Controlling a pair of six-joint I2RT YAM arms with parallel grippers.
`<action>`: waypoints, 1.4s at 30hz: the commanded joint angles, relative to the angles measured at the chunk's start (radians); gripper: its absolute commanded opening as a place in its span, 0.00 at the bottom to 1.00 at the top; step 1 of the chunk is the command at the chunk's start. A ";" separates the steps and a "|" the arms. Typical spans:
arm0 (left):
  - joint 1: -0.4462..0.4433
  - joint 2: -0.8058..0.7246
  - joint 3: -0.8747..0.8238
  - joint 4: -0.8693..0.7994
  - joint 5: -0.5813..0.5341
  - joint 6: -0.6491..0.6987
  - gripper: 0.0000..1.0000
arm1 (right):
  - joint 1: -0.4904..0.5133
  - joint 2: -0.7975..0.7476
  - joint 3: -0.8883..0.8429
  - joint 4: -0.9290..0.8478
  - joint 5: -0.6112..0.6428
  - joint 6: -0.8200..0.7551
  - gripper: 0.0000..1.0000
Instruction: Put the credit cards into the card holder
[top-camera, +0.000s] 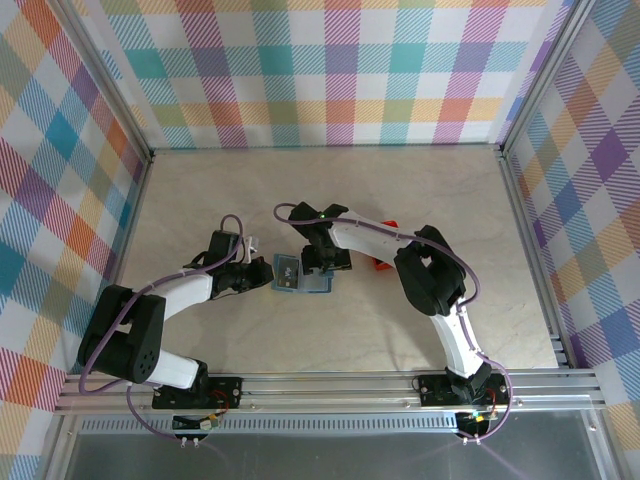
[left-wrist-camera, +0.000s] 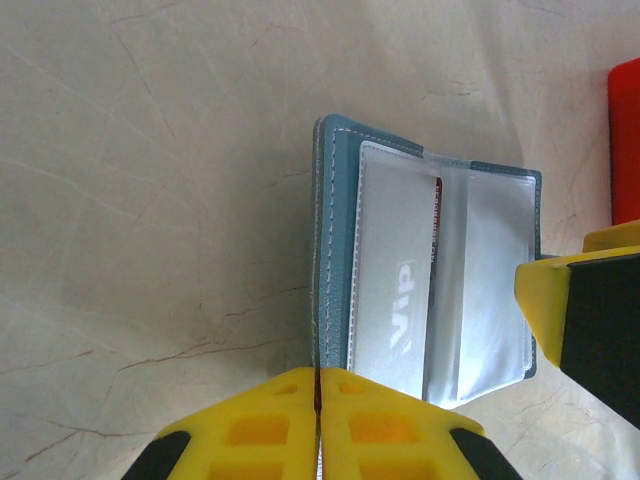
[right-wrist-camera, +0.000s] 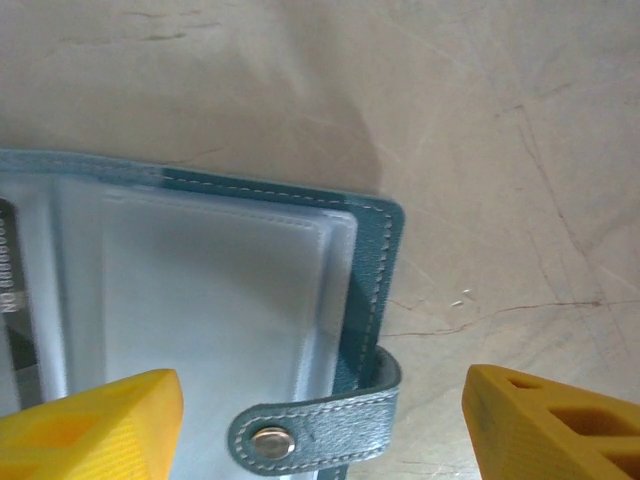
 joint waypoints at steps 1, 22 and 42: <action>0.006 -0.019 -0.009 -0.029 -0.010 0.007 0.08 | -0.021 -0.031 -0.045 -0.016 0.020 0.018 0.74; 0.007 -0.016 0.000 -0.043 -0.019 0.013 0.08 | -0.075 -0.148 -0.199 0.029 0.007 0.021 0.74; 0.007 -0.019 0.008 -0.056 -0.023 0.016 0.08 | -0.104 -0.182 -0.270 0.063 -0.001 0.005 0.72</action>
